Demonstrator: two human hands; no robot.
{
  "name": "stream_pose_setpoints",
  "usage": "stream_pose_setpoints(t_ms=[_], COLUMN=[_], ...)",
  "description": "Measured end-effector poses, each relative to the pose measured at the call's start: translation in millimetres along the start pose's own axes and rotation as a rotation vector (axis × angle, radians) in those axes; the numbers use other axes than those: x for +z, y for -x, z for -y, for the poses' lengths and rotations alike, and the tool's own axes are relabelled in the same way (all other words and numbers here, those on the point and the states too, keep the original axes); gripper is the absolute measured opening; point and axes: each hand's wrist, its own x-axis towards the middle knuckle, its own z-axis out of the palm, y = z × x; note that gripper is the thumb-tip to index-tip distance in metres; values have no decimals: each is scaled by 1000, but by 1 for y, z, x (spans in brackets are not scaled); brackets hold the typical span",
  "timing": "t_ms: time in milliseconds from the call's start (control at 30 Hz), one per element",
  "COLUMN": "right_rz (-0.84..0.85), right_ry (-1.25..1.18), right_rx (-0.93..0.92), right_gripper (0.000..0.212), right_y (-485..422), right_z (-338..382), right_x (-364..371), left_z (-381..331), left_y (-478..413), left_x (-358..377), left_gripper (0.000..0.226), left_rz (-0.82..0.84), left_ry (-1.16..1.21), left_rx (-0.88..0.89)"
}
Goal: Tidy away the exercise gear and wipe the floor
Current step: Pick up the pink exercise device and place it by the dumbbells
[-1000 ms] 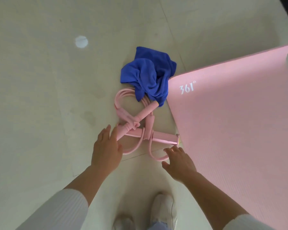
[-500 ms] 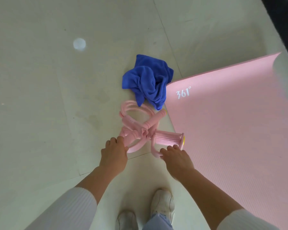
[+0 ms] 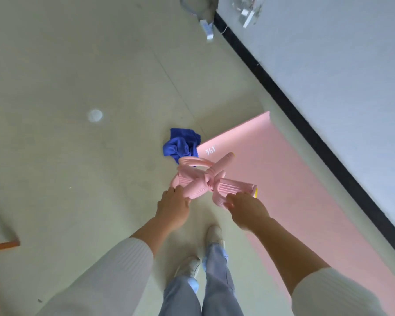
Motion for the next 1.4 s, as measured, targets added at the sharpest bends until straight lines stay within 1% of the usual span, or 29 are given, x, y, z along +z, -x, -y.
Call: stream_pose_setpoints(t_ms=[133, 267, 400, 533, 667, 767, 900, 1100, 1300, 1400], right_rz=[-109, -180, -266, -347, -424, -467, -475, -553, -571, -581], right_ry=[-121, -112, -183, -256, -277, -280, -300, -392, -424, -429], right_rx=[126, 227, 378, 567, 754, 870, 1014, 1221, 1360, 1412], right_gripper=[27, 25, 29, 30, 31, 30, 28, 30, 27, 27], right_y=[107, 198, 288, 386, 493, 580, 695, 852, 954, 989], right_z=[4, -16, -60, -110, -157, -189, -223, -264, -326, -371], right_x=[-22, -32, -26, 5, 55, 101, 165, 252, 316, 348], left_z=[-42, -97, -165, -243, -322, -377, -437, -496, -571, -623], left_y=[66, 112, 154, 205, 277, 348, 454, 590, 682, 714], left_x=[-30, -36, -18, 19, 78, 135, 218, 326, 413, 462], left_gripper=[27, 31, 36, 37, 37, 33, 30, 33, 30, 25], left_rz=[-23, 12, 78, 125, 192, 271, 365, 536, 690, 727], left_ry=[-10, -30, -41, -115, -145, -160, -201, -207, -249, -273], left_rx=[125, 287, 440, 608, 806, 920, 1032, 1157, 1245, 1287])
